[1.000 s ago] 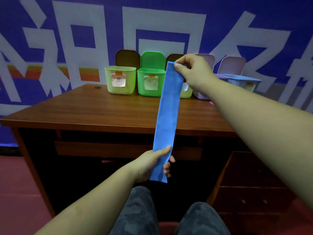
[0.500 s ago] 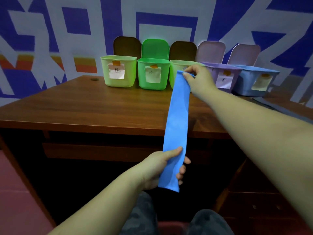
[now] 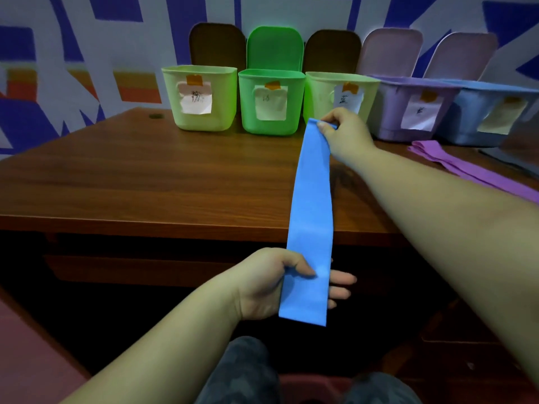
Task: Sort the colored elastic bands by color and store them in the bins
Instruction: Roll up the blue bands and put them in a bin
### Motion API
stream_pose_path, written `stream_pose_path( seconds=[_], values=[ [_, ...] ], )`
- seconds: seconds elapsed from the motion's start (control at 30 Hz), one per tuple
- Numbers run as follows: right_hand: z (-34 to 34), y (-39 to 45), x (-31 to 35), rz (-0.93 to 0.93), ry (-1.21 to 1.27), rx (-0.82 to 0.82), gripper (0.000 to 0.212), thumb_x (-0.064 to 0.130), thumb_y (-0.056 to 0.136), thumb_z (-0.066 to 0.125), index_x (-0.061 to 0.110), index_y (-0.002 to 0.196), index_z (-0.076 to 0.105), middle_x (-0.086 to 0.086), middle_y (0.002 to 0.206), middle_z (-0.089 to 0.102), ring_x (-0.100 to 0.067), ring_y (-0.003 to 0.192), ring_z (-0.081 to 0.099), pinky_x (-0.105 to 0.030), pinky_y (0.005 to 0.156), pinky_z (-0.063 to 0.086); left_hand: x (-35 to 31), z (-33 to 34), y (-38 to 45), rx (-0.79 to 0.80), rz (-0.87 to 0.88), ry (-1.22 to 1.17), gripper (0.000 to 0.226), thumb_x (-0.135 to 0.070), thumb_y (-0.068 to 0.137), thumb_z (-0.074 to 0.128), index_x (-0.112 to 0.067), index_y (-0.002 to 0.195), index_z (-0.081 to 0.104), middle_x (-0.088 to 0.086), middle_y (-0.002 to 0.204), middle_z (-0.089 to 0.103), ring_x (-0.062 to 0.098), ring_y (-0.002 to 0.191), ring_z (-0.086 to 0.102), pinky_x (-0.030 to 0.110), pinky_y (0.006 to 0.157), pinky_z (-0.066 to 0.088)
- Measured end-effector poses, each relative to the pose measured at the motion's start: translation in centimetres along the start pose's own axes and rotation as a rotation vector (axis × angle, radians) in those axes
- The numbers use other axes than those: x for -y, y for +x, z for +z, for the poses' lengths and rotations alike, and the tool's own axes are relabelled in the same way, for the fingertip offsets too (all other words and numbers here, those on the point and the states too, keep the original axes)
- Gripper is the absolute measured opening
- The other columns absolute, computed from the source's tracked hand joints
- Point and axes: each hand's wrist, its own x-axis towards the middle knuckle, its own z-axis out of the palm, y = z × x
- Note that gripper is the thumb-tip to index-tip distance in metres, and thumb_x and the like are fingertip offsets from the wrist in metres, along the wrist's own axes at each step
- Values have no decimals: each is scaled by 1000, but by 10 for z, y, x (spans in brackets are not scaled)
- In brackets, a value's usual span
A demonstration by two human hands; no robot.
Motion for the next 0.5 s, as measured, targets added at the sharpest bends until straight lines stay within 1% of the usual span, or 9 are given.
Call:
stream_pose_path(
  seconds=[0.07, 0.13, 0.2, 0.23, 0.3, 0.37, 0.4, 0.43, 0.5],
  values=[
    [8, 0, -6, 6, -6, 23, 18, 22, 96, 51, 9, 104, 60, -6, 104, 58, -15, 90, 45, -22, 69, 29, 1, -2, 3, -56, 30, 50, 31, 7, 76, 35, -1, 93, 60, 19, 97, 71, 29, 85, 70, 37, 79, 55],
    [15, 0, -11, 4, -14, 43, 17, 22, 96, 51, 11, 103, 60, -7, 106, 59, -16, 90, 46, -24, 71, 31, 2, -6, 5, -180, 85, 152, 31, 10, 82, 38, 0, 94, 64, 19, 99, 71, 28, 87, 68, 38, 83, 54],
    [21, 2, -14, -1, -25, 77, 15, 23, 96, 51, 13, 102, 60, -6, 104, 60, -18, 92, 49, -27, 73, 36, 0, -11, 1, -291, 118, 372, 26, 7, 86, 46, -1, 98, 68, 16, 104, 71, 27, 91, 67, 39, 89, 52],
    [23, 2, -15, -5, -28, 96, 14, 23, 96, 51, 13, 101, 60, -5, 102, 59, -20, 93, 51, -30, 76, 39, -4, -13, -5, -313, 117, 500, 23, 2, 87, 51, -4, 100, 69, 13, 106, 71, 26, 95, 67, 41, 95, 51],
    [24, 5, -17, -15, -30, 127, 13, 24, 96, 51, 15, 101, 59, -2, 98, 56, -19, 93, 50, -31, 80, 41, -19, -16, -20, -312, 78, 767, 20, -15, 87, 59, -12, 103, 71, 2, 103, 73, 19, 100, 67, 39, 98, 48],
    [23, 7, -20, -32, -32, 141, 13, 24, 96, 52, 15, 100, 60, 0, 96, 54, -17, 92, 49, -28, 76, 39, -41, -15, -33, -328, 11, 1031, 22, -32, 85, 63, -21, 103, 72, -11, 94, 73, 5, 92, 67, 25, 94, 49],
    [24, 8, -22, -40, -32, 146, 14, 24, 95, 53, 14, 101, 61, 0, 95, 54, -16, 91, 49, -26, 75, 37, -54, -13, -38, -351, -14, 1089, 18, -32, 87, 64, -22, 100, 72, -11, 90, 73, 2, 87, 67, 21, 88, 49],
    [25, 8, -23, -44, -27, 147, 15, 23, 95, 53, 13, 101, 62, 1, 95, 55, -15, 91, 49, -25, 75, 36, -69, -12, -42, -363, -49, 1080, 15, -27, 89, 61, -18, 95, 72, -6, 90, 74, 6, 85, 68, 22, 84, 50],
    [29, 6, -27, -52, 4, 146, 16, 23, 95, 54, 12, 102, 63, 1, 95, 55, -14, 92, 49, -25, 76, 36, -96, -9, -43, -378, -75, 993, 19, -20, 90, 56, -10, 85, 70, 10, 89, 74, 16, 78, 69, 26, 74, 54]
  ],
)
